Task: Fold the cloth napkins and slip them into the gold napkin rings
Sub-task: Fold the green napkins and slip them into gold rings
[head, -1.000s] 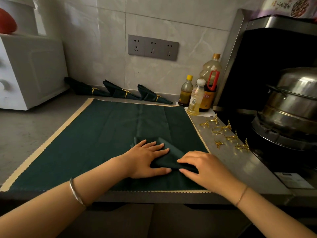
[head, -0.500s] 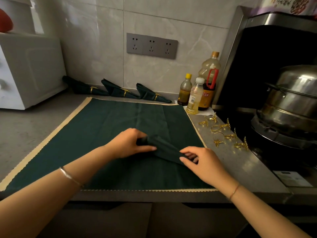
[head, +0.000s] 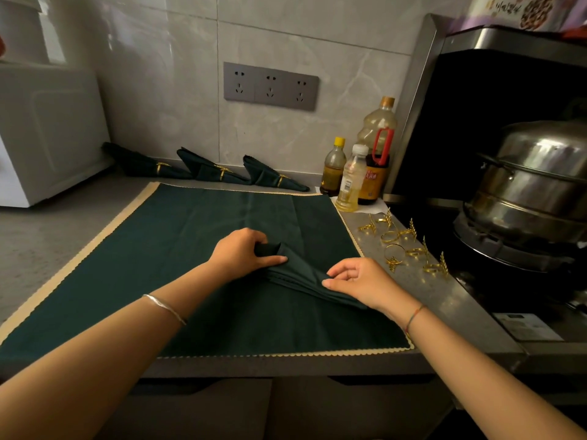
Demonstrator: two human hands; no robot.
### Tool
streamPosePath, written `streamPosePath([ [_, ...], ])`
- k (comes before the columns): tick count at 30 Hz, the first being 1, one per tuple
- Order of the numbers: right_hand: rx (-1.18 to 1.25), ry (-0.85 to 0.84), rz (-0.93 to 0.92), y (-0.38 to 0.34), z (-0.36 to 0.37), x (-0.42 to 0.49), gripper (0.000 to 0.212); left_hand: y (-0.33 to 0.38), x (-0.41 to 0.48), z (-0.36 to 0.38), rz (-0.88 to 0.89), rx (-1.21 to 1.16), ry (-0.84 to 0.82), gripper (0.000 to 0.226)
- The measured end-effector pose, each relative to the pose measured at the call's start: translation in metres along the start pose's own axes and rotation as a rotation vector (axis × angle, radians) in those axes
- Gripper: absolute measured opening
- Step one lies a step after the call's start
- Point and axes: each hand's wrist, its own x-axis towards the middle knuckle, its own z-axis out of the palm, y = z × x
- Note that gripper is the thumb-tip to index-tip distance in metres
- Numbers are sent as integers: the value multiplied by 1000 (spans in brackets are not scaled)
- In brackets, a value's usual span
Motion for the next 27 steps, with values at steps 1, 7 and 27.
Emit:
streamPosePath([
  [1,-14,2,-3,0,0,1,13,0,-1,1,-14,29,24,50],
  [7,-294,41,-68,3,1,4,18,7,-4,-2,109,148,185,49],
  [27,283,-101,225,7,-22,7,36,44,-20,23,577,181,52,51],
])
